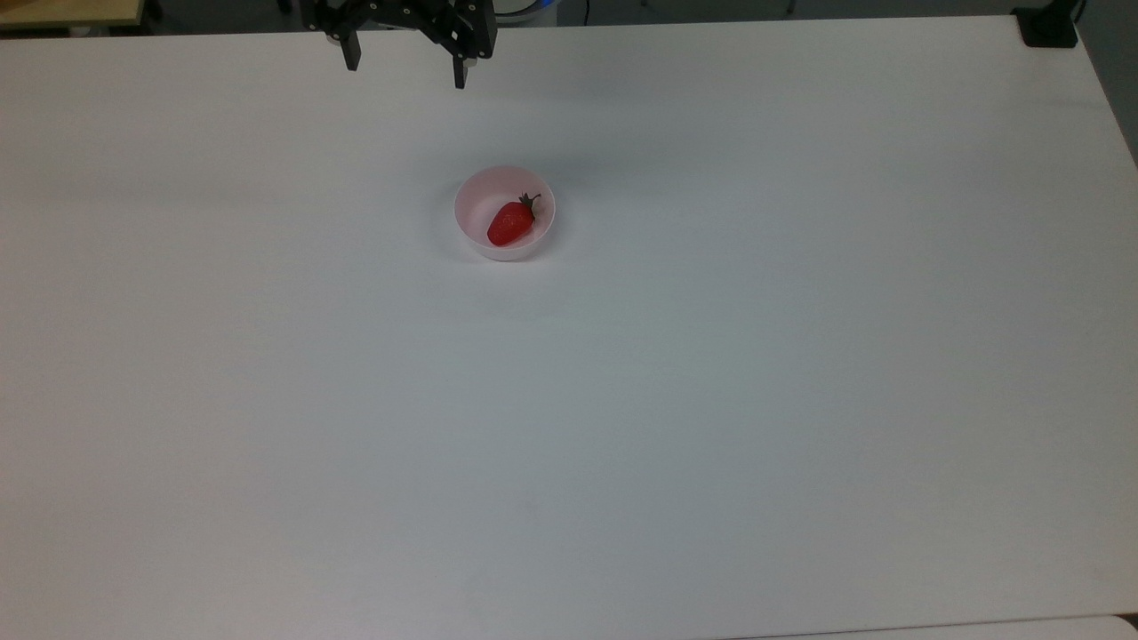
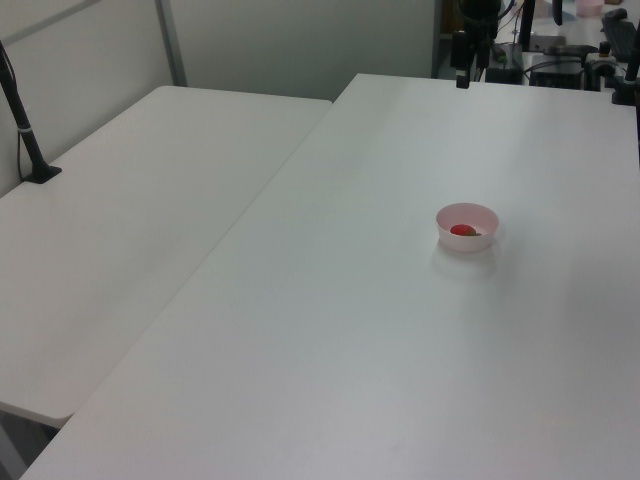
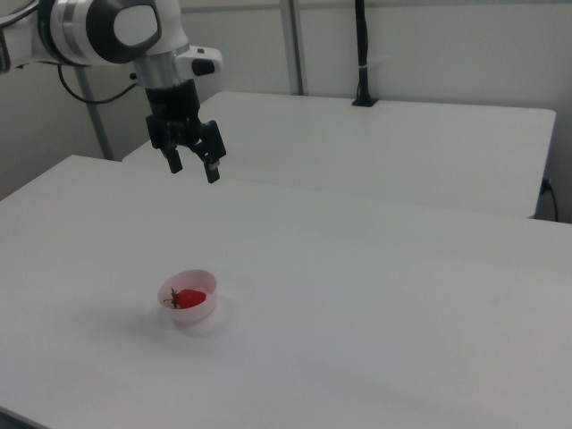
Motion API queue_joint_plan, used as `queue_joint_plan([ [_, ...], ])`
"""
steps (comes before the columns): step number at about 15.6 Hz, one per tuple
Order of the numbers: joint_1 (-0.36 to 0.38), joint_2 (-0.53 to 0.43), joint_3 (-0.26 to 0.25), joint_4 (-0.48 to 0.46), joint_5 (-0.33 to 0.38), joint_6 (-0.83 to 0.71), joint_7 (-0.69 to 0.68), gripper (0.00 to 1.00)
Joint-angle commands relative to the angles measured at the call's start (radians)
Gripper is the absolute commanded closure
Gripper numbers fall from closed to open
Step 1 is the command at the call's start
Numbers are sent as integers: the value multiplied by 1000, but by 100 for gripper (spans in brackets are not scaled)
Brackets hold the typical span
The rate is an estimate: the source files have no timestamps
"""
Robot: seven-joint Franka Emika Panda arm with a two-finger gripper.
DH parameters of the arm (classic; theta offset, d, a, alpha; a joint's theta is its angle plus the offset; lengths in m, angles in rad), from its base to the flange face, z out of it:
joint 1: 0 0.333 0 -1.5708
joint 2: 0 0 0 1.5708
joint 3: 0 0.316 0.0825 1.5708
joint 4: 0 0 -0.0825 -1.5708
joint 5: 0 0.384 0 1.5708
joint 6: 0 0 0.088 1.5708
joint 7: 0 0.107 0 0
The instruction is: Pick up strawberry from bowl
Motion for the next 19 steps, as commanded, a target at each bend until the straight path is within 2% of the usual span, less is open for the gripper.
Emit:
queue_joint_plan([
  [1, -8, -4, -9, 1, 15, 4, -29, 0],
  [13, -1, 0, -6, -5, 15, 3, -33, 0],
  [15, 2, 5, -4, -12, 15, 2, -76, 0],
  [19, 34, 13, 7, -95, 17, 2, -193, 0],
])
